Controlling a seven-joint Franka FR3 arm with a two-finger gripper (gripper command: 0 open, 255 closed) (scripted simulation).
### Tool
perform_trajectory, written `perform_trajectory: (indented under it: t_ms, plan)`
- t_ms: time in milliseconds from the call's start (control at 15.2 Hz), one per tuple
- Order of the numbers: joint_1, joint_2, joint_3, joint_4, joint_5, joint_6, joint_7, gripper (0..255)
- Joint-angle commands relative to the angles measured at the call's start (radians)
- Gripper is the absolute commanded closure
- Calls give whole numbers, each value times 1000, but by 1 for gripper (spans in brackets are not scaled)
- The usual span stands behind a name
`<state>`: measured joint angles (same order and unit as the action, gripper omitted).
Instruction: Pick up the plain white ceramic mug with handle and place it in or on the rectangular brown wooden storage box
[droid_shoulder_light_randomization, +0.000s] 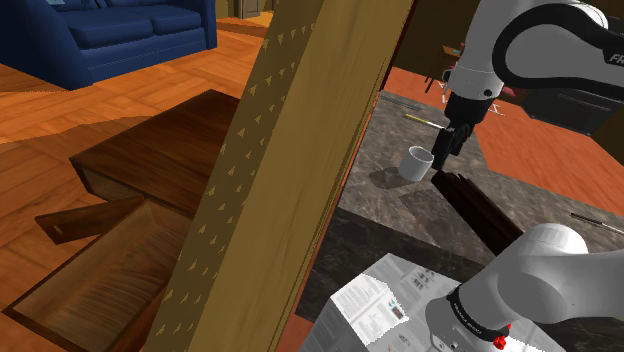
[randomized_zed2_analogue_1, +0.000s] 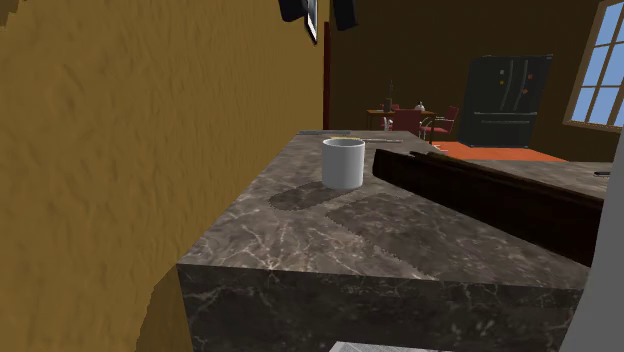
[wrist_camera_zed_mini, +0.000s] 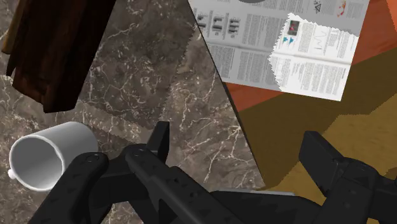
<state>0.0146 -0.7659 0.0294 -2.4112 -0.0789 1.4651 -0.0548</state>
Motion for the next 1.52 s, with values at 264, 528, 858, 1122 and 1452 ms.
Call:
perform_trajectory:
  t_ms: [264,528,858,1122,1452]
  plan:
    - [-32,57,-73,-34,-48,117,-61,0]
    - [-61,137,-147,-47,-86,235,-119,0]
    - [-90,267,-237,-32,-114,381,-194,0]
    - [-106,390,-307,5,-112,491,-260,0]
    - [-120,564,-386,80,-68,612,-359,0]
